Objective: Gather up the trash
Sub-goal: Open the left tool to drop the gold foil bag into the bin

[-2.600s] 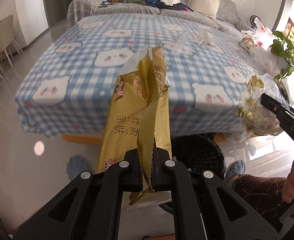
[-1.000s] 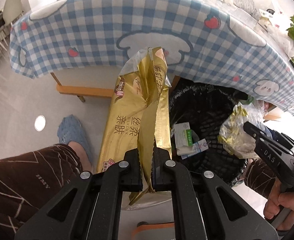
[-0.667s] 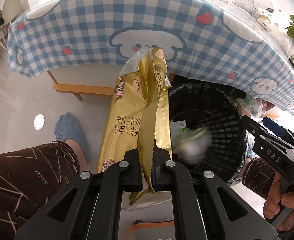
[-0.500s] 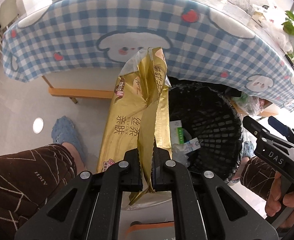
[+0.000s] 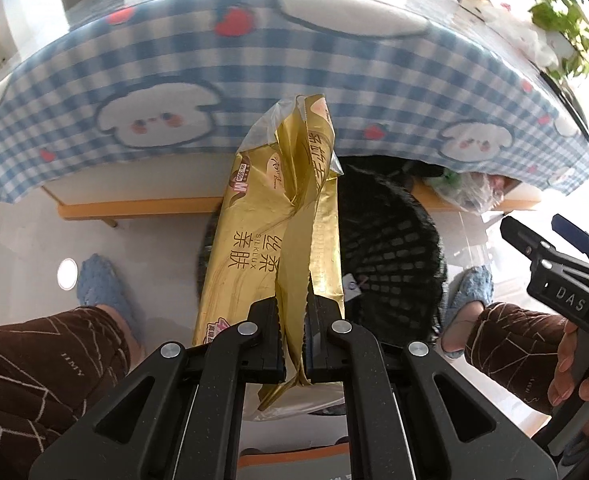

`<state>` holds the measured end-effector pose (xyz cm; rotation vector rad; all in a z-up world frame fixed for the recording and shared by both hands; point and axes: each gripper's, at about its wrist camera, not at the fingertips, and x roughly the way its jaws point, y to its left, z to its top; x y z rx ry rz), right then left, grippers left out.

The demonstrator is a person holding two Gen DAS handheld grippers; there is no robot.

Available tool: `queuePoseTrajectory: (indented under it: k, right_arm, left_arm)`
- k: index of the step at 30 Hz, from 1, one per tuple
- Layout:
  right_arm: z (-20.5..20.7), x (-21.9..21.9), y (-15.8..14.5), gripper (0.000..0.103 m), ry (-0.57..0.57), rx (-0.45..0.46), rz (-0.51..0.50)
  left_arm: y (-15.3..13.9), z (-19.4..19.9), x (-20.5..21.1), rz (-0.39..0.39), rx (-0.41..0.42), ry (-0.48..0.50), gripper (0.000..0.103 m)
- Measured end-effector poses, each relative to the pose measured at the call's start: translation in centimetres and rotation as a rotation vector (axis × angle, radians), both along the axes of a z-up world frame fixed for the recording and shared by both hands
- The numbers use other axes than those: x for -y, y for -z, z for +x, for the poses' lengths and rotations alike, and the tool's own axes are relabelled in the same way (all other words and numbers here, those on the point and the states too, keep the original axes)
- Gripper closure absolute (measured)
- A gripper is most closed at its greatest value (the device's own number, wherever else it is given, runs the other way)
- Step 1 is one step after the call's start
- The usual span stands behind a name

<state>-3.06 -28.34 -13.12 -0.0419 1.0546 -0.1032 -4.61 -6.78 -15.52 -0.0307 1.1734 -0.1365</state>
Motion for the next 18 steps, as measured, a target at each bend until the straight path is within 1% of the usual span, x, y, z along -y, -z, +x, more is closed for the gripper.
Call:
queuePoseTrajectory:
  k: [5, 8, 11, 14, 17, 18]
  right_arm:
    - [-0.3, 3.2, 0.7, 0.008, 0.088, -0.019, 0.009]
    - [-0.5, 4.5, 0.9, 0.008, 0.12, -0.022, 0.012]
    - [-0.7, 5.2, 1.1, 0.008, 0.136, -0.02, 0.022]
    - [-0.9, 5.6, 1.2, 0.008, 0.144, -0.021, 0.024]
    - [-0.9, 5.9, 1.1, 0.008, 0.151, -0.021, 0.028]
    - [-1.0, 6.1, 1.1, 0.008, 0.156, -0.025, 0.037]
  left_arm:
    - [0.6, 0.6, 3.2, -0.001, -0.019, 0.053, 0.098]
    - [1.3, 0.9, 4.9, 0.002, -0.031, 0.075, 0.098]
    - [2.2, 1.1, 6.5, 0.02, -0.047, 0.1, 0.098]
    - [2.7, 1.1, 7.2, 0.028, -0.053, 0.116, 0.098]
    - [2.7, 1.2, 7.4, 0.029, -0.052, 0.129, 0.097]
    - [2.6, 1.1, 7.6, 0.026, -0.05, 0.134, 0.095]
